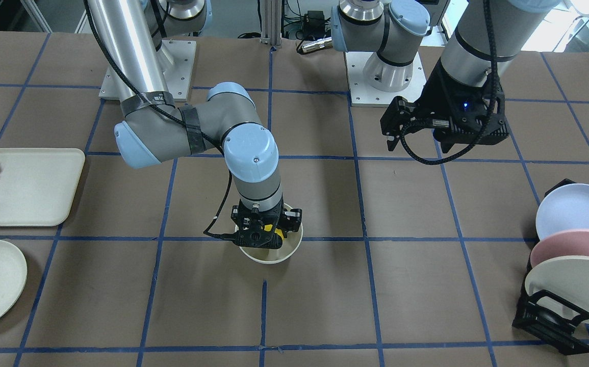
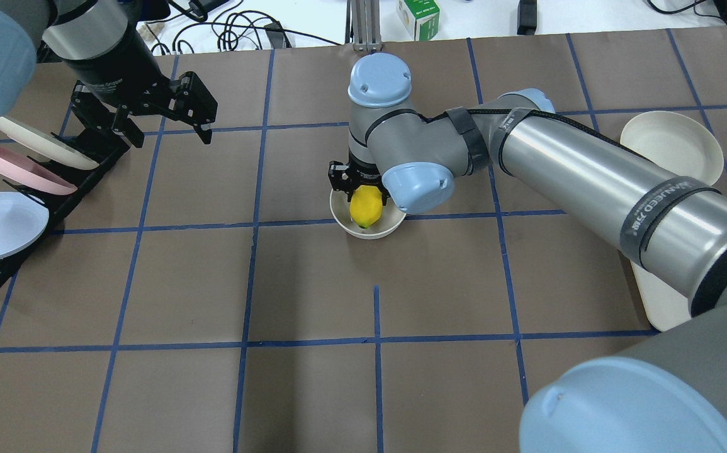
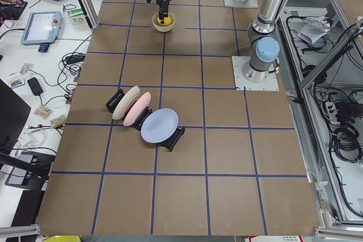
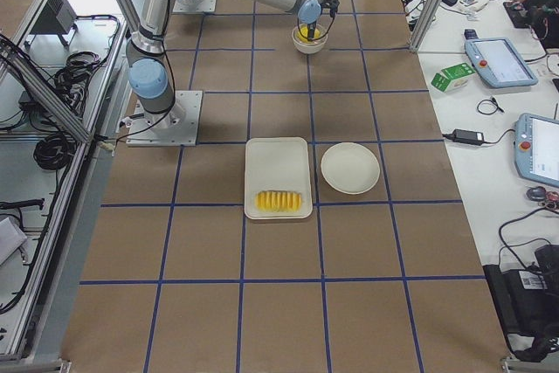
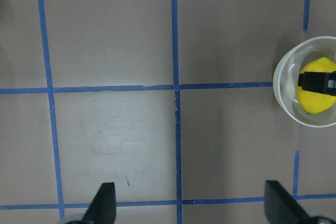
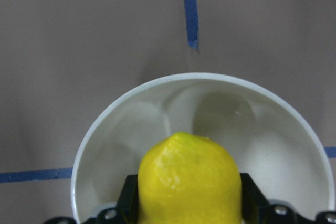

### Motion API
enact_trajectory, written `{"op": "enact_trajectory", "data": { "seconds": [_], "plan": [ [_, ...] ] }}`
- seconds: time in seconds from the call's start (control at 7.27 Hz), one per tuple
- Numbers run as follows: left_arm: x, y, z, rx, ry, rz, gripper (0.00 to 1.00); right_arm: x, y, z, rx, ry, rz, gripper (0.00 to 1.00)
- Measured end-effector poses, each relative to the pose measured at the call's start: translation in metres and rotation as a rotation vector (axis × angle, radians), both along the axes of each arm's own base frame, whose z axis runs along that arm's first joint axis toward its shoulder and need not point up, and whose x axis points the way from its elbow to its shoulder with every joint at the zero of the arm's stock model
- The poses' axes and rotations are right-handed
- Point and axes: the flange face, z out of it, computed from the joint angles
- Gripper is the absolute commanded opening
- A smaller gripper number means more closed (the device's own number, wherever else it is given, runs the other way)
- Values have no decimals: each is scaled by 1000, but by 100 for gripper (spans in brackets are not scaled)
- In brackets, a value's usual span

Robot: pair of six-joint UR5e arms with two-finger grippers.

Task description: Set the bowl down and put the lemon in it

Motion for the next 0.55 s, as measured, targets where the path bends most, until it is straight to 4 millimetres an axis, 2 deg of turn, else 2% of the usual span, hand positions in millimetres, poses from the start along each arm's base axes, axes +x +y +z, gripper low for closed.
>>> {"op": "enact_trajectory", "data": {
  "seconds": [0.14, 0.28, 0.55],
  "plan": [
    [-1, 1, -1, 5, -1, -1, 100, 0, -1, -2, -1, 1, 2, 93],
    [-1, 2, -2, 9, 0, -1, 100, -1, -1, -2, -4, 5, 2, 100],
    [-1, 3, -5, 14, 3, -2, 100, -4, -1, 8, -15, 10, -8, 100]
  ]
}}
